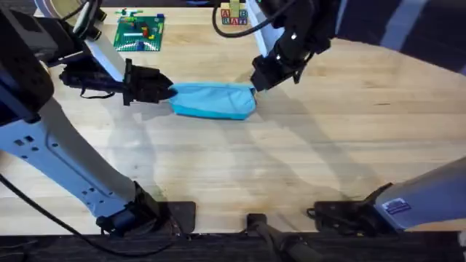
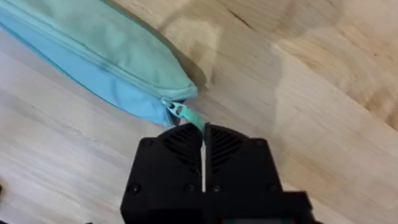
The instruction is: Unzip the bag, pick up the pens from the table one at a time and place them inside, then zip the bag closed.
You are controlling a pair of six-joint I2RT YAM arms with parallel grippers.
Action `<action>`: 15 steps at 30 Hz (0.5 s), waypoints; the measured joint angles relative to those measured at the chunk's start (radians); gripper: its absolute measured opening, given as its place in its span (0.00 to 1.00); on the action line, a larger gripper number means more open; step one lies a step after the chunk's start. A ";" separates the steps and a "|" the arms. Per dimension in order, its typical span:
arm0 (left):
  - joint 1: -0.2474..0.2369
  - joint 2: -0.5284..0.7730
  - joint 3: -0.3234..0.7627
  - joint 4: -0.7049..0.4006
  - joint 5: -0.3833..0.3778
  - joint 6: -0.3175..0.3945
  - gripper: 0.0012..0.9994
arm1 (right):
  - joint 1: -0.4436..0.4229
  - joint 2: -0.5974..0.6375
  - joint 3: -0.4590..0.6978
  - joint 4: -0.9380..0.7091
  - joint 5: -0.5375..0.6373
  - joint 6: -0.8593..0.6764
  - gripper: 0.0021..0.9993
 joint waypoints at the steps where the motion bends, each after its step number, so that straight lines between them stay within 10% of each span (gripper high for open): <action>1: -0.001 0.000 0.000 0.000 0.000 0.000 0.04 | 0.000 -0.009 0.000 -0.002 0.006 0.002 0.03; 15: 0.007 0.000 0.000 0.005 -0.014 0.000 0.04 | -0.153 -0.023 0.000 -0.144 0.152 0.151 0.03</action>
